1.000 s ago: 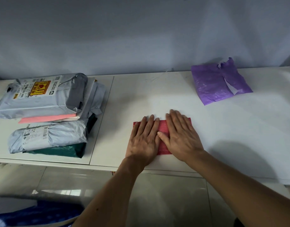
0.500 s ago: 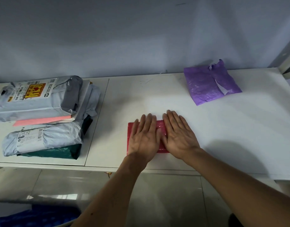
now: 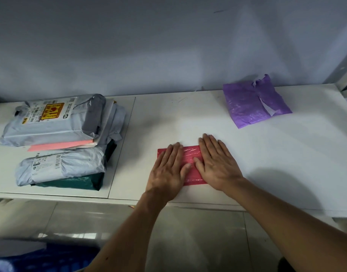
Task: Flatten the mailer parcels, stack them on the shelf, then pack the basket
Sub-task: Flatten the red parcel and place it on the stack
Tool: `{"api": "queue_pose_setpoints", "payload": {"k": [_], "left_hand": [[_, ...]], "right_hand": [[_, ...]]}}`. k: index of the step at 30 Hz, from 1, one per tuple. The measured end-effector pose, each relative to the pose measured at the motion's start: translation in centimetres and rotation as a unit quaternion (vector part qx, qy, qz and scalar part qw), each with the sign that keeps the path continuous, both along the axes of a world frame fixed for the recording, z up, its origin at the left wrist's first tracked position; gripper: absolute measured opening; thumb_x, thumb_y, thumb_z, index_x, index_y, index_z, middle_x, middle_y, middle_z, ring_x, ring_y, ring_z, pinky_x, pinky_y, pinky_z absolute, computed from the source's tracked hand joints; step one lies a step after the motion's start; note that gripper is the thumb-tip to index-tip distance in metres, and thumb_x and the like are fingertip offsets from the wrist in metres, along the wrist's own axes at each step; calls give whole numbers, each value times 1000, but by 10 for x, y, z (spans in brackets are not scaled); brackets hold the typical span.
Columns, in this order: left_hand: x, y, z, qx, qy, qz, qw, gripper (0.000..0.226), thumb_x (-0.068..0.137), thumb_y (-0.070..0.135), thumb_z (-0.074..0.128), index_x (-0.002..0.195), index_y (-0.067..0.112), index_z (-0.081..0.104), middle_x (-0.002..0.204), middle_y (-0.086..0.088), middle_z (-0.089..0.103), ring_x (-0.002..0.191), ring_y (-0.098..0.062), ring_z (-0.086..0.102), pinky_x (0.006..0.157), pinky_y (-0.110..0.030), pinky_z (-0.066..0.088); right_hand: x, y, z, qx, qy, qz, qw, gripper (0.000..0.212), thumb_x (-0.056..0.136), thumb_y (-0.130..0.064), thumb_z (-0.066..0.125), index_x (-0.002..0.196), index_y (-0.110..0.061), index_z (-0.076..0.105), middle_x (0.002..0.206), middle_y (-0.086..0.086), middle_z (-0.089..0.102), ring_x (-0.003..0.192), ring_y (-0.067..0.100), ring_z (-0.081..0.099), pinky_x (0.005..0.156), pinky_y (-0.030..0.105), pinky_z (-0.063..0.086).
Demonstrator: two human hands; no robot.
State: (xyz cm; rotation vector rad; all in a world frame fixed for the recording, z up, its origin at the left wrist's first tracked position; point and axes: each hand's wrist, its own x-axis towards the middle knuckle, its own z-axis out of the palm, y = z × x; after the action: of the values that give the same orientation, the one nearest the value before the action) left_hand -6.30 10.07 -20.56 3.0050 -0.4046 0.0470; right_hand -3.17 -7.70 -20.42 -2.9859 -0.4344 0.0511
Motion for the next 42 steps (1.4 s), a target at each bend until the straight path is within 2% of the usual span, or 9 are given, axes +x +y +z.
{"api": "queue_pose_setpoints", "payload": {"k": [8,14,19,23,26,31,36,39,42], "left_hand": [[-10,26,0,39,25,54,997,68,99,53,2,155,14,1,161,-1,1,150,-17,0,122,-33,4],[-11,18,1,26,29,82,996,70,97,51,-1,155,13,3,162,-3,1,150,-19,-2,122,-34,1],[-10,19,8,55,77,74,993,71,97,54,12,154,16,-11,161,-3,-16,149,-19,-15,122,-37,-5],[-14,19,13,80,83,76,990,71,96,50,15,154,18,-11,163,-5,-11,149,-19,-14,120,-36,-12],[-13,21,8,81,77,62,992,75,91,54,6,151,18,-21,161,-3,-21,147,-19,-22,119,-35,-13],[-13,24,7,64,62,56,994,68,101,46,17,152,17,-19,159,-1,-24,148,-22,-19,119,-39,-10],[-12,28,2,21,43,88,995,78,94,63,1,156,16,-4,161,0,-7,150,-21,-5,122,-38,1],[-15,36,1,21,55,106,993,86,90,73,1,155,19,-8,162,2,-6,150,-23,-4,122,-41,3],[-18,42,6,56,91,106,989,87,86,77,-3,153,23,-16,162,6,-11,150,-25,-8,121,-48,-1]], "right_hand": [[0,0,6,-20,24,6,1000,85,87,-59,-9,156,-11,4,163,7,2,150,18,-2,122,37,-1],[-4,27,19,-25,-34,-19,999,74,95,-49,6,153,-5,19,161,16,11,149,28,12,121,44,13],[-5,79,46,53,-40,76,995,65,100,-41,1,154,-7,13,162,14,4,150,24,6,122,42,8],[-14,98,36,65,17,174,982,75,94,-49,-10,155,-10,11,163,7,3,150,18,0,122,35,-2],[-15,86,22,92,59,144,984,78,89,-57,-11,155,-16,0,163,0,-6,148,10,-10,118,26,-12],[-11,64,17,65,52,167,983,78,90,-58,-10,155,-18,-1,163,-2,-5,149,8,-8,121,30,-5],[-12,25,9,3,19,119,993,81,91,-61,-12,156,-16,5,163,0,-2,149,12,-4,122,34,1],[-14,2,6,3,9,66,998,82,94,-62,-6,155,-11,16,162,4,10,150,14,8,123,34,6],[-19,-8,5,18,4,21,1000,84,94,-64,-4,155,-10,12,162,5,5,150,17,5,123,33,3]]}}
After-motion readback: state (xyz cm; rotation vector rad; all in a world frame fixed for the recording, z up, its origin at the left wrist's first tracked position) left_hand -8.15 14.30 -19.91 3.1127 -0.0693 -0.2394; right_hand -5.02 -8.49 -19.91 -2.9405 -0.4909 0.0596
